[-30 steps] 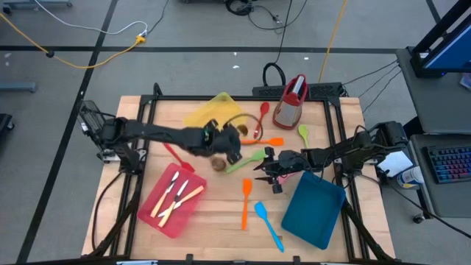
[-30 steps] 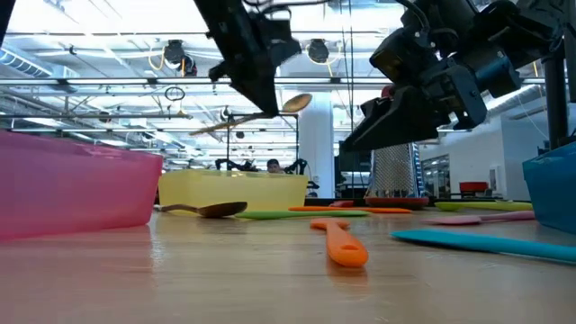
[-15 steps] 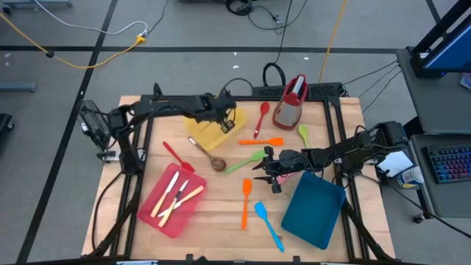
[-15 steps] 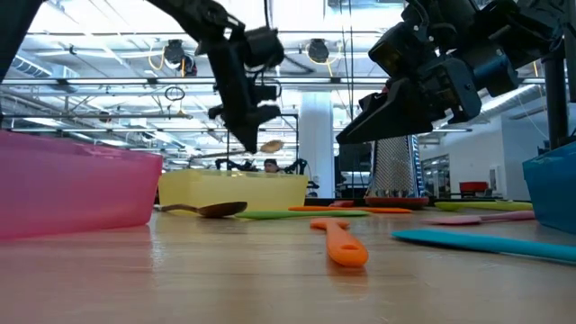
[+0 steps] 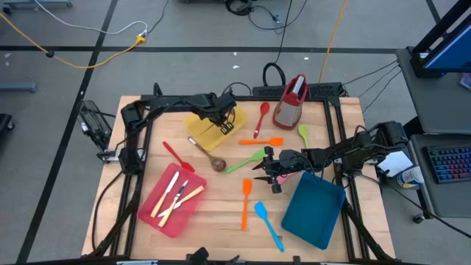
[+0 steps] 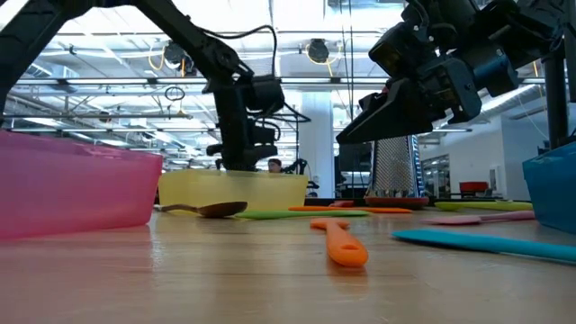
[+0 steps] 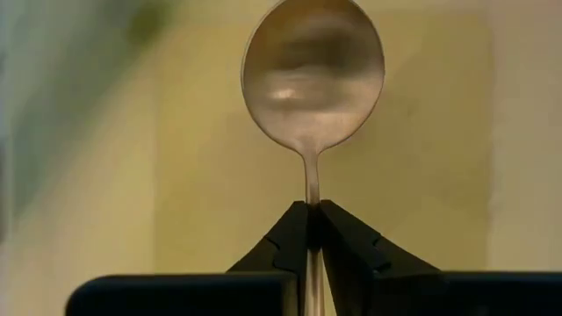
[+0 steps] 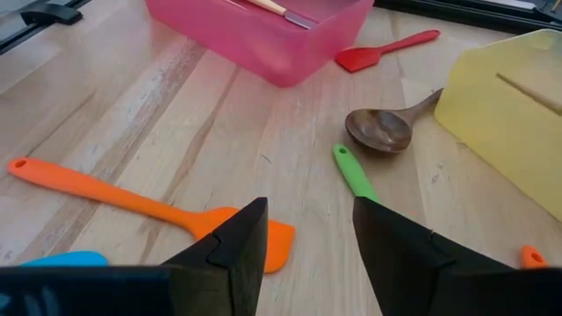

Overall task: Pick & Place Kitchen Items
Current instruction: Put the gold serving spoon into the yellow bin, then put the brown serving spoon into the yellow bin

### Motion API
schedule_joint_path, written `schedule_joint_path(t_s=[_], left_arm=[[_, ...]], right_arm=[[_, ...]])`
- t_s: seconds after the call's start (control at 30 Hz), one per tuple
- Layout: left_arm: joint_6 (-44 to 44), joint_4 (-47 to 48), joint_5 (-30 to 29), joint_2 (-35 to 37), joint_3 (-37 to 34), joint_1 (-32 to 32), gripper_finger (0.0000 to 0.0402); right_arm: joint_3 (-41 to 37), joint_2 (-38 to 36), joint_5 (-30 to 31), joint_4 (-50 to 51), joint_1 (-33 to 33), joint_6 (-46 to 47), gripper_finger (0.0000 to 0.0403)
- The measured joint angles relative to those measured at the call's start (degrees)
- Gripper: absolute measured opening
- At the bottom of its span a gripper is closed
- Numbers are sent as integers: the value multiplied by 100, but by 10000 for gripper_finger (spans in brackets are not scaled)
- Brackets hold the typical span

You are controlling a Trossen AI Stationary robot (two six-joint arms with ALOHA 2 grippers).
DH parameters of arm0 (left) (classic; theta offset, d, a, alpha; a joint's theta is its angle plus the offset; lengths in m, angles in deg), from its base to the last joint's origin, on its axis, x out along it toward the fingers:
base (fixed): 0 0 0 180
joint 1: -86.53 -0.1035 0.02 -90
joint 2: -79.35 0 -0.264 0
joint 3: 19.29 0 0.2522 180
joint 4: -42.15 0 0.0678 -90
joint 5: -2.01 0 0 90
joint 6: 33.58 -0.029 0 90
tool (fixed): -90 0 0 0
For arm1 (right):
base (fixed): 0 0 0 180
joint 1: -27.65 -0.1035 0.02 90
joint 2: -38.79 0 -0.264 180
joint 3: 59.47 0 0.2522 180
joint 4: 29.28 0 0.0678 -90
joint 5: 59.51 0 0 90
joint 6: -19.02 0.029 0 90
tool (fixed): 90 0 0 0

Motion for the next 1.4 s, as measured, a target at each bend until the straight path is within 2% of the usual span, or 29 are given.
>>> schedule_joint_path(t_s=[0.33,0.63,0.87,1.03,1.27,1.4], left_arm=[[-4,-7,298,-252,0,-31,13],[7,-48,337,-326,4,-43,72],[-10,-49,325,-324,4,-15,87],[-5,330,229,48,-2,135,87],[16,571,-631,864,-2,613,88],[95,628,-655,1316,-2,1047,88]], right_arm=[[0,0,0,4,-1,0,163],[2,0,0,4,-1,2,164],[2,0,0,4,-1,2,160],[4,0,0,2,0,0,161],[7,0,0,21,1,11,161],[7,0,0,19,-1,154,161]])
